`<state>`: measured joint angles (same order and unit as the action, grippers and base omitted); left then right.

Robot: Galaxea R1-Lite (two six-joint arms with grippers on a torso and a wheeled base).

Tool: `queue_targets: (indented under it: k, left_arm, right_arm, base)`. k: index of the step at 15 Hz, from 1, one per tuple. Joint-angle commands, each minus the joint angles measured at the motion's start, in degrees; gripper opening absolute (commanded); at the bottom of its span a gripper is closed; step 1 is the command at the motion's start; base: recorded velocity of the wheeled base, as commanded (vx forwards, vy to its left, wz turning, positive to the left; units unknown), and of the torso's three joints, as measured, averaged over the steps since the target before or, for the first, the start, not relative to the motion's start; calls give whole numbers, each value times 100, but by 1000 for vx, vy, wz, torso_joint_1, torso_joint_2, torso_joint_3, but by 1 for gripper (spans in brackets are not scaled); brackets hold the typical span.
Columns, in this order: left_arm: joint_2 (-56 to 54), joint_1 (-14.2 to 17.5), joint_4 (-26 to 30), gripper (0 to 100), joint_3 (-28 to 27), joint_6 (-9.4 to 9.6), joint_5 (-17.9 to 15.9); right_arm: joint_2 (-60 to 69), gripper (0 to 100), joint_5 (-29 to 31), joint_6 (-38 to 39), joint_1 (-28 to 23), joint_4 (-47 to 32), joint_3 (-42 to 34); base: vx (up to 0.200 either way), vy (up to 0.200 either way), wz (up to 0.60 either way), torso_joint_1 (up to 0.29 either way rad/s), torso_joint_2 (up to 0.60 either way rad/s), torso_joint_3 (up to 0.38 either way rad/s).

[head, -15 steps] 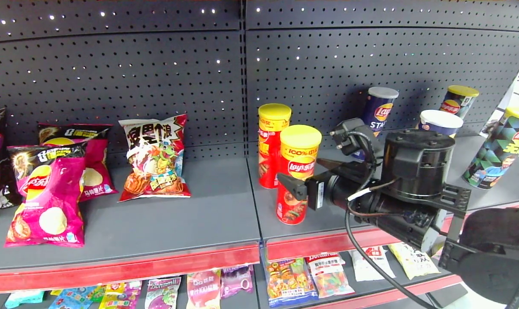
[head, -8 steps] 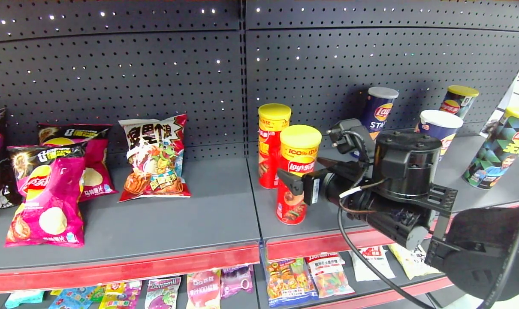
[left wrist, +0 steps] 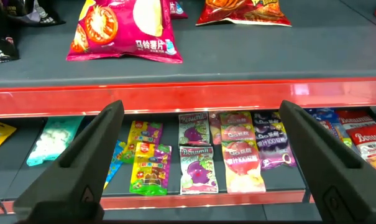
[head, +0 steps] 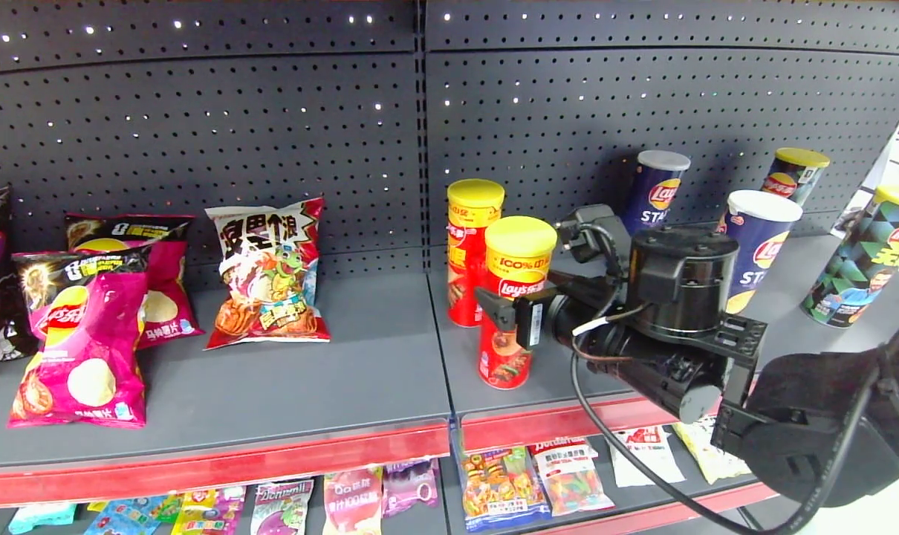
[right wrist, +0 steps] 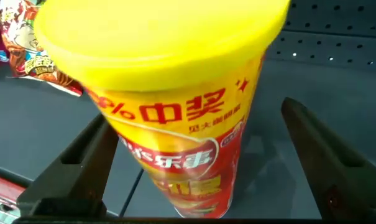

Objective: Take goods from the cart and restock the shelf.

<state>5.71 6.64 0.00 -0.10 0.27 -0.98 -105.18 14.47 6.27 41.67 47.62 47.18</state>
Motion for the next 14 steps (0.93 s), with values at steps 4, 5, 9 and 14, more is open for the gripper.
queue_targets:
  k: [4,5,9,14]
  left_arm:
    - [10,4,0,100,1,0,1]
    - [10,4,0,100,1,0,1]
    - [10,4,9,100,1,0,1]
    - [1,4,0,100,1,0,1]
  right_arm:
    - [-161,100,3,-3,-1,2,81]
    - [-169,100,12,-11,-10,2,99]
    - [-205,100,47,-11,-10,2,160]
    - [-293,0,126,6,-10,2,257]
  base:
    - [0,0,0,0,0,0]
    - [0,0,0,0,0,0]
    - [0,0,0,0,0,0]
    - [0,0,0,0,0,0]
